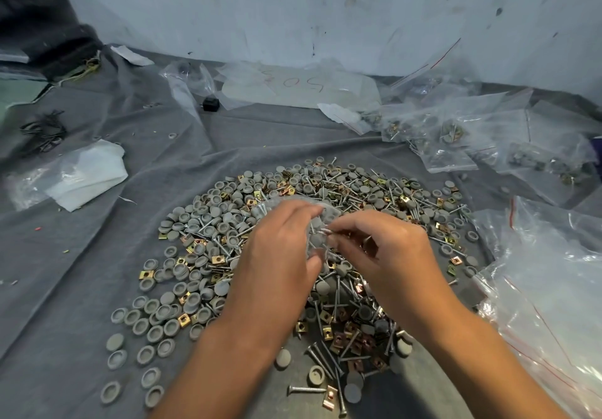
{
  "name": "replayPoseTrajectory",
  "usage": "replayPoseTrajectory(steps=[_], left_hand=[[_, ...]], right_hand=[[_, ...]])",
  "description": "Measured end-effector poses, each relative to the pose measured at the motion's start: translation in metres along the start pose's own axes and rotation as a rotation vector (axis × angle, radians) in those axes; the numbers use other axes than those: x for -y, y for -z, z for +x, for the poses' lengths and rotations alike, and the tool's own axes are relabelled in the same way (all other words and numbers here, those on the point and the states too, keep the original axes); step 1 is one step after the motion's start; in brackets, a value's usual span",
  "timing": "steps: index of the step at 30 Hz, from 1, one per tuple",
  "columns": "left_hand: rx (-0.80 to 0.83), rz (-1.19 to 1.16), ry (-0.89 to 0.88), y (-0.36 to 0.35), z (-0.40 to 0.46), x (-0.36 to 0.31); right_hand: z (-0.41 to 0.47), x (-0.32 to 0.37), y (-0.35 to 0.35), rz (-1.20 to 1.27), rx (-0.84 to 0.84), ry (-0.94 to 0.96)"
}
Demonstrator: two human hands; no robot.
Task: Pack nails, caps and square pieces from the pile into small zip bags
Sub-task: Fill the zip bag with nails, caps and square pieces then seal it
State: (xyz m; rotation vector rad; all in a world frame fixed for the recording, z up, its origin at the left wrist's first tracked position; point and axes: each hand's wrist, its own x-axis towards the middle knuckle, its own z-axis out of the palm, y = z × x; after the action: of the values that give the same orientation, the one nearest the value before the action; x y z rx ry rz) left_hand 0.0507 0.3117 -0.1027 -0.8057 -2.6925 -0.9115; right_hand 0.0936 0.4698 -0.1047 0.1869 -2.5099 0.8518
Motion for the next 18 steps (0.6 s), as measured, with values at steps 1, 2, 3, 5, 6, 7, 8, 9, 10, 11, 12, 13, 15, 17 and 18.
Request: replayPoseTrajectory(steps=[1,2,3,5,6,7,8,9,10,11,12,13,15,17,18], left_hand=[[-0.004,-0.007,-0.006,0.000,0.000,-0.001],[-0.006,-0.014,-0.010,0.001,0.000,-0.002],[-0.009,-0.021,-0.012,0.001,0.000,-0.003],[-0.018,-0.033,-0.013,0.002,0.000,-0.004],[-0.022,-0.038,-0.012,0.002,0.001,-0.004],[-0.024,-0.040,-0.011,0.002,0.001,-0.005],[-0.027,-0.038,-0.011,0.002,0.001,-0.004],[-0.029,-0.033,-0.012,0.002,0.001,-0.004],[-0.032,-0.027,-0.011,0.002,0.001,-0.003],[-0.032,-0.022,-0.009,0.002,0.002,-0.003],[-0.032,-0.019,-0.006,0.002,0.002,-0.002],[-0.030,-0.016,-0.003,0.002,0.002,-0.002],[-0.028,-0.016,-0.001,0.001,0.001,-0.002],[-0.029,-0.018,-0.003,0.000,0.001,-0.002],[-0.029,-0.018,-0.004,0.000,0.000,-0.002]], right_hand=[[0.000,0.001,0.000,-0.027,-0.017,0.003],[0.000,0.001,0.000,-0.046,-0.032,0.005],[0.000,0.002,-0.001,-0.062,-0.042,0.006],[0.000,0.004,-0.002,-0.082,-0.063,0.010],[-0.001,0.005,-0.003,-0.079,-0.079,0.008],[-0.001,0.007,-0.004,-0.066,-0.097,0.005],[-0.002,0.008,-0.004,-0.047,-0.114,0.001],[-0.002,0.009,-0.005,-0.031,-0.131,0.001],[-0.002,0.010,-0.004,-0.023,-0.143,0.004],[-0.002,0.011,-0.004,-0.022,-0.150,0.009],[-0.001,0.011,-0.004,-0.023,-0.154,0.014],[-0.001,0.011,-0.004,-0.021,-0.156,0.017],[-0.002,0.012,-0.003,-0.016,-0.159,0.010],[-0.004,0.012,-0.003,-0.016,-0.161,-0.002],[-0.004,0.012,-0.003,-0.019,-0.164,-0.004]])
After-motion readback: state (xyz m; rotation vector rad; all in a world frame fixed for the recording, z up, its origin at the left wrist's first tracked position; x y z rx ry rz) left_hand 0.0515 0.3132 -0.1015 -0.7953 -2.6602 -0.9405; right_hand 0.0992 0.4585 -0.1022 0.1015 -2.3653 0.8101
